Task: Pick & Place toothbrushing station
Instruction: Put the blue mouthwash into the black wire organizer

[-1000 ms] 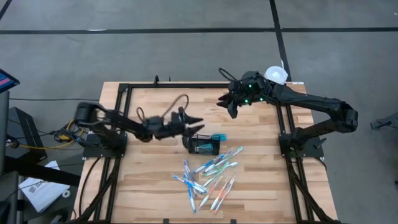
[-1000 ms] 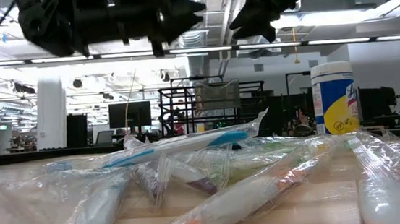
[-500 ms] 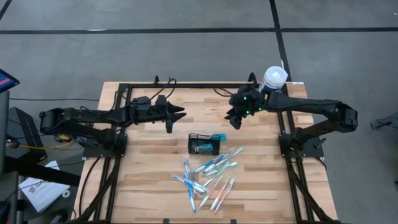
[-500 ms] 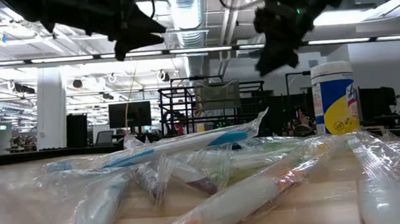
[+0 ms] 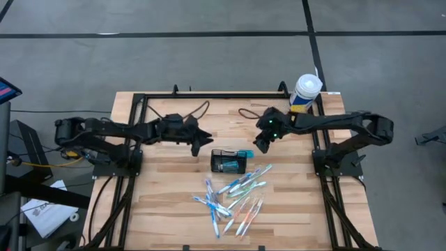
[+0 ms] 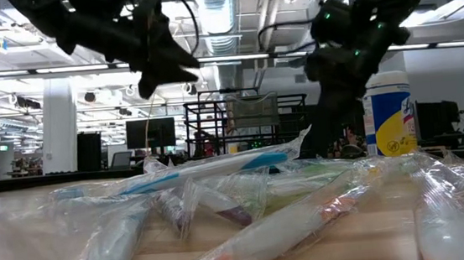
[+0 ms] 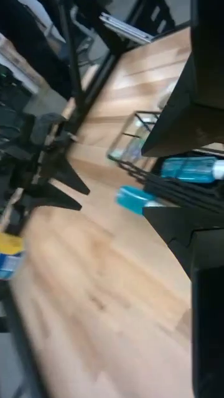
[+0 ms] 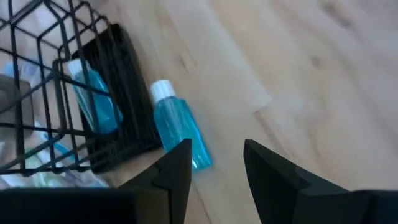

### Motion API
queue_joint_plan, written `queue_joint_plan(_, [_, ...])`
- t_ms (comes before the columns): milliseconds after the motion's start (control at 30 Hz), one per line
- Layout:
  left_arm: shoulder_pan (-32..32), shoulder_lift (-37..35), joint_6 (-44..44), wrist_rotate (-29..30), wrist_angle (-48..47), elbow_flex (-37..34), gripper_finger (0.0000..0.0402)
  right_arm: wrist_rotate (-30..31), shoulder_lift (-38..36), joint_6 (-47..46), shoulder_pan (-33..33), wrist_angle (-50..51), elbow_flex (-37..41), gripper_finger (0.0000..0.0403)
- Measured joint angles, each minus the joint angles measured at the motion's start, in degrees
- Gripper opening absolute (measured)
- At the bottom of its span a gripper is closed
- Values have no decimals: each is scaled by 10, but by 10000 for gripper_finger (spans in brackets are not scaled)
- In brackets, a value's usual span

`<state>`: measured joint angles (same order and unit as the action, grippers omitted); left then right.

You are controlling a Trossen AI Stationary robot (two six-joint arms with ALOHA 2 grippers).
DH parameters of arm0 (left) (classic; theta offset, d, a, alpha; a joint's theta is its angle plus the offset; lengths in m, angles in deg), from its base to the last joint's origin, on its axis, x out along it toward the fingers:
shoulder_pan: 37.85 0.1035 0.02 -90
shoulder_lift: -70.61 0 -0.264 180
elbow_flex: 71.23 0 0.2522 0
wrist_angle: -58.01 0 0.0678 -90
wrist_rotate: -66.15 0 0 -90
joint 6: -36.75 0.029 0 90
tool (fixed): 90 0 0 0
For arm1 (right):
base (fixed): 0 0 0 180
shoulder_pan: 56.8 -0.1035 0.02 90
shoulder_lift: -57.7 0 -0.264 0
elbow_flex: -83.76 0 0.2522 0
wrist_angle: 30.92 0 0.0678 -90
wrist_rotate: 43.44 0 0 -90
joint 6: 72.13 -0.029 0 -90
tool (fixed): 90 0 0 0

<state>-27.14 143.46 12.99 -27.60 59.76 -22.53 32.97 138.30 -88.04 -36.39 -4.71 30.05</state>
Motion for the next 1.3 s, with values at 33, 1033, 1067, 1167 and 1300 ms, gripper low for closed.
queue_joint_plan(33, [-3, 6, -5, -1, 0, 0, 135, -9, 14, 4, -3, -6, 0, 139])
queue_joint_plan(1033, [-10, 18, -7, 8, 16, 0, 135, -114, 172, 144, -24, -58, -30, 45])
queue_joint_plan(1067, [-10, 18, -6, 7, 16, 0, 135, -119, 173, 143, -21, -57, -30, 45])
queue_joint_plan(1167, [-10, 18, -5, 8, 16, 0, 135, -125, 173, 140, -11, -52, -30, 44])
queue_joint_plan(1300, [-10, 18, -2, 10, 16, 0, 135, -125, 172, 139, 8, -55, -30, 44])
